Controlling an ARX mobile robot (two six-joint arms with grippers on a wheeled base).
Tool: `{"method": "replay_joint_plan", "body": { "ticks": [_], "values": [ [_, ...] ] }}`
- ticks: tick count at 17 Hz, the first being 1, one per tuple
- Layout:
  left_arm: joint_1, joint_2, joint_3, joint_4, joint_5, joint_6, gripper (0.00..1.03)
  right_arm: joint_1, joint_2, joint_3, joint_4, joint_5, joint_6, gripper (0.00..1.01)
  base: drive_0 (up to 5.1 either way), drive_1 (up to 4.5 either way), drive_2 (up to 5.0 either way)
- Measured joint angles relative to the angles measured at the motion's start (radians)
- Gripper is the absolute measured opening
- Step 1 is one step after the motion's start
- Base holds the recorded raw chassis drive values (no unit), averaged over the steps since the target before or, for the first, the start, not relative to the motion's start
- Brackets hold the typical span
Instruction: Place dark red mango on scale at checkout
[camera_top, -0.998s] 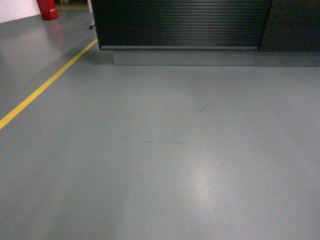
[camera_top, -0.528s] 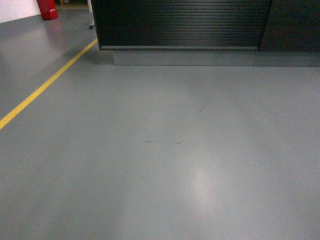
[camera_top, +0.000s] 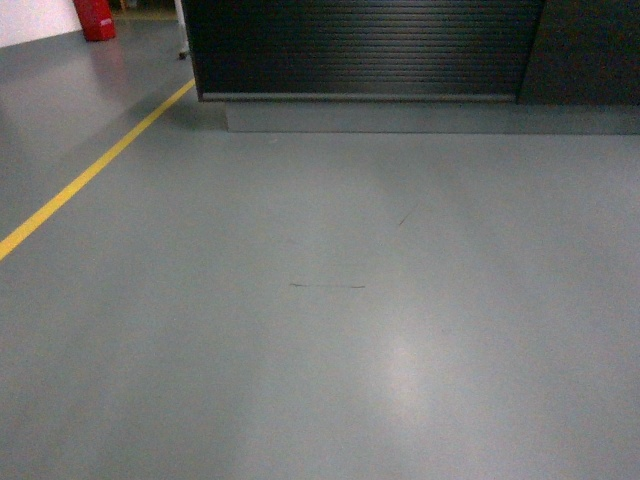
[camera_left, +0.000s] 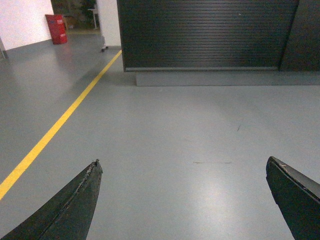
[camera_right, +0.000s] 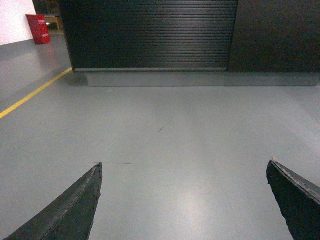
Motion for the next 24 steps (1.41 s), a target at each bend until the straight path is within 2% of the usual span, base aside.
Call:
{"method": "replay_joint_plan", "body": {
  "ticks": [24],
  "values": [
    [0.0,0.0,0.0,-0.001,-0.002,0.0,0.98,0.0,0.0,0.0,0.0,0.0,0.0,0.98,0.0,4.28,-4.3]
  ]
}}
